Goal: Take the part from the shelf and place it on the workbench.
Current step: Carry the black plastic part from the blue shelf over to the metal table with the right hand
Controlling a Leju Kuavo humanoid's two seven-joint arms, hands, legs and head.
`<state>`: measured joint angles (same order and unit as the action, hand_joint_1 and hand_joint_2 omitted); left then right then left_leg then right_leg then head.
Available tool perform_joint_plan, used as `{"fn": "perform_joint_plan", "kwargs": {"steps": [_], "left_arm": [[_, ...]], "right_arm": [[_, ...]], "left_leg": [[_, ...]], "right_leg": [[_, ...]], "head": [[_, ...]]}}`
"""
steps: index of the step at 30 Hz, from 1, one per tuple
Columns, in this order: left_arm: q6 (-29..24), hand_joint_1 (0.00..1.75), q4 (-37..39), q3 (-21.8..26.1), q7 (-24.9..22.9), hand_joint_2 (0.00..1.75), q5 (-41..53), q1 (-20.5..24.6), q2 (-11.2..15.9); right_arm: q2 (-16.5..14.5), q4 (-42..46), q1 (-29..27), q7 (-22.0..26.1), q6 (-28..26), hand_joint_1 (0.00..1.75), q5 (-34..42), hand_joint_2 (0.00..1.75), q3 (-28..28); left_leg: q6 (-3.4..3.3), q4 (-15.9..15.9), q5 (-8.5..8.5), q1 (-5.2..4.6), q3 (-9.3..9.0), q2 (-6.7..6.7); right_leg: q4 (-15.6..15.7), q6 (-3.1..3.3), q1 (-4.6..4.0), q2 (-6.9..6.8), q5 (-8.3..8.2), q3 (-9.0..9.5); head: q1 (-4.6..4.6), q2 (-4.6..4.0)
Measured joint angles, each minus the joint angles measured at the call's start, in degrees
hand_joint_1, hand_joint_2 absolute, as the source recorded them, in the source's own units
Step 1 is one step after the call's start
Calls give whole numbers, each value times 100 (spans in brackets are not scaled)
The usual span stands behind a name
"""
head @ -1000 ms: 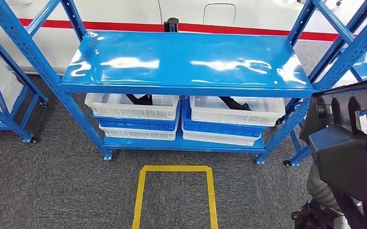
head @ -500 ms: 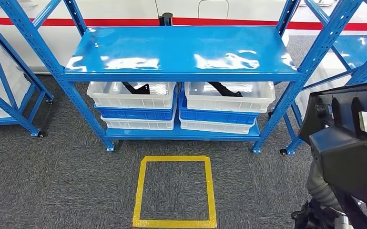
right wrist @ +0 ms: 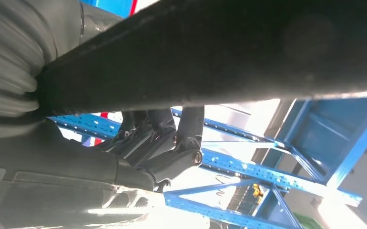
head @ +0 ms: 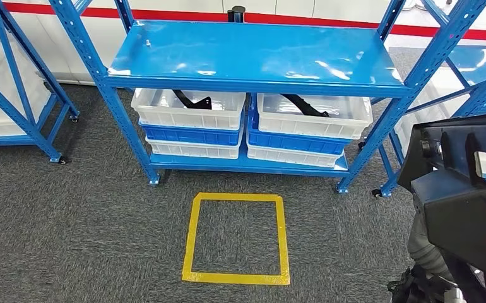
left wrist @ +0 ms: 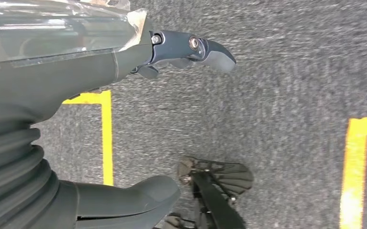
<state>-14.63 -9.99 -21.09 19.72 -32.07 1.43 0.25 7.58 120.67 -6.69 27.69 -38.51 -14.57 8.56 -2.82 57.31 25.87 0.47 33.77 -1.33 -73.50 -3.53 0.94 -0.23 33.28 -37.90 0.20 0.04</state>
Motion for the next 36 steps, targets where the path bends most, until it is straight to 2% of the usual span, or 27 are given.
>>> {"fn": "perform_joint_plan", "kwargs": {"steps": [1,2,4,5,7,8,10,11,12,13,14,15,16,18,19,20,21,23,25,27,29,30,31,32,33,34,36], "left_arm": [[3,0,1,-15,-2,175,3,0,-1],[8,0,1,-27,-5,175,3,1,-2],[19,0,1,-38,-14,175,3,10,-1],[23,0,2,-38,-19,175,3,12,-1],[27,0,14,-40,-26,175,3,7,9],[31,0,22,-42,-29,175,3,2,12],[46,0,36,-50,-32,175,4,-4,20],[55,0,36,-54,-33,175,5,-5,16],[62,0,37,-58,-33,175,9,-6,15],[68,0,38,-62,-33,175,13,-9,14],[75,0,40,-66,-34,175,17,-15,13],[87,0,41,-69,-36,175,23,-23,14],[99,0,42,-72,-43,175,27,-30,16],[132,0,43,-76,-82,175,43,-36,22],[153,0,45,-80,-104,175,57,-37,29],[181,0,49,-90,-121,175,74,-40,35],[211,0,55,-104,-130,175,89,-42,44],[252,0,71,-146,-132,175,105,-51,58],[265,0,82,-178,-132,175,108,-47,68],[268,0,86,-199,-134,175,110,-37,77],[267,0,93,-213,-159,175,114,-35,80],[267,0,97,-218,-184,175,115,-37,76],[266,0,101,-220,-213,175,115,-38,68],[260,0,102,-222,-242,175,115,-39,57],[250,0,104,-223,-268,175,115,-39,46],[240,0,105,-223,-289,175,115,-38,37],[210,0,114,-223,-321,175,107,-42,25]], "right_arm": [[8,-5,1,0,-2,175,-1,175,2],[15,-7,4,0,-2,175,-2,175,4],[29,-10,10,-2,-3,175,-3,175,11],[36,-12,13,-5,-3,175,-5,175,15],[45,-15,19,-10,1,175,-8,175,26],[46,-15,27,-11,6,175,-10,175,37],[45,-16,34,-14,32,175,-14,175,59],[44,-17,34,-15,46,175,-18,175,68],[43,-17,29,-16,62,175,-24,175,73],[41,-17,22,-17,71,175,-34,175,79],[37,-17,15,-18,79,175,-50,175,84],[31,-16,3,-19,86,175,-68,175,87],[22,-13,-14,-19,91,175,-88,175,90],[-1,16,-69,-7,114,175,-128,175,90],[-13,39,-104,8,133,175,-150,175,90],[-27,65,-136,28,157,175,-178,175,91],[-44,88,-167,52,175,175,-205,175,93],[-79,134,-217,86,195,175,-256,175,102],[-103,177,-271,104,202,175,-290,175,110],[-111,198,-330,115,228,175,-303,175,116],[-116,202,-377,123,274,175,-297,175,124],[-119,202,-391,133,292,175,-290,175,128],[-120,202,-398,146,315,175,-276,175,133],[-120,202,-402,161,337,175,-254,175,137],[-120,201,-405,177,362,175,-227,175,141],[-120,200,-408,190,385,175,-199,175,146],[-119,191,-408,223,424,175,-117,175,155]], "left_leg": [[18,3,-52,2,48,-52],[41,5,-98,4,97,-106],[101,9,-193,-10,173,-213],[135,4,-238,-16,200,-263],[204,-15,-315,-20,238,-369],[234,6,-302,-24,264,-348],[287,325,-46,-23,415,-150],[313,671,178,-18,555,-29],[338,1081,399,-6,717,44],[361,1421,535,6,840,71],[380,1634,587,18,897,92],[391,1601,522,26,831,115],[393,1372,392,32,663,151],[366,587,139,15,156,351],[326,301,73,-8,-14,455],[282,116,56,-34,-116,527],[232,67,75,-63,-123,531],[134,21,64,-58,-92,410],[43,-39,19,-25,-85,293],[-12,-61,-18,-9,-64,173],[-27,-59,-38,-9,-38,29],[-23,-57,-47,-8,-33,-51],[-13,-53,-57,-3,-32,-134],[2,-46,-66,3,-33,-214],[25,-30,-74,4,-24,-296],[53,-7,-80,-1,-4,-376],[129,19,-105,-12,54,-501]], "right_leg": [[288,-40,1,38,-124,243],[732,-50,3,139,-217,562],[1553,-1,-8,355,-260,1101],[1744,29,-21,410,-235,1209],[1795,78,-14,325,-240,1207],[1803,115,12,259,-261,1199],[1821,237,64,114,-312,1186],[1819,277,50,38,-326,1175],[1815,312,37,-40,-337,1148],[1810,320,25,-117,-342,1123],[1805,324,19,-196,-345,1099],[1802,327,16,-267,-346,1084],[1801,326,15,-333,-344,1084],[1794,305,-5,-450,-328,1098],[1791,284,-26,-503,-320,1103],[1788,258,-51,-555,-310,1117],[1787,233,-72,-607,-306,1116],[1780,177,-85,-656,-287,1138],[1564,150,-73,-417,-146,1022],[891,180,-48,-106,156,691],[155,170,-35,-19,380,317],[32,128,-28,-7,368,242],[187,67,-15,6,246,299],[528,4,4,48,68,448],[972,-46,34,170,-117,638],[1337,-60,54,285,-256,791],[1662,-9,60,423,-358,912]], "head": [[0,0],[2,0],[0,0],[0,0],[-3,0],[-10,0],[-38,0],[-51,0],[-59,0],[-59,0],[-60,0],[-61,0],[-62,0],[-67,0],[-64,0],[-59,0],[-58,0],[-54,0],[-47,0],[-30,0],[-22,0],[-22,0],[-22,0],[-21,0],[-16,0],[-16,0],[-15,0]]}}
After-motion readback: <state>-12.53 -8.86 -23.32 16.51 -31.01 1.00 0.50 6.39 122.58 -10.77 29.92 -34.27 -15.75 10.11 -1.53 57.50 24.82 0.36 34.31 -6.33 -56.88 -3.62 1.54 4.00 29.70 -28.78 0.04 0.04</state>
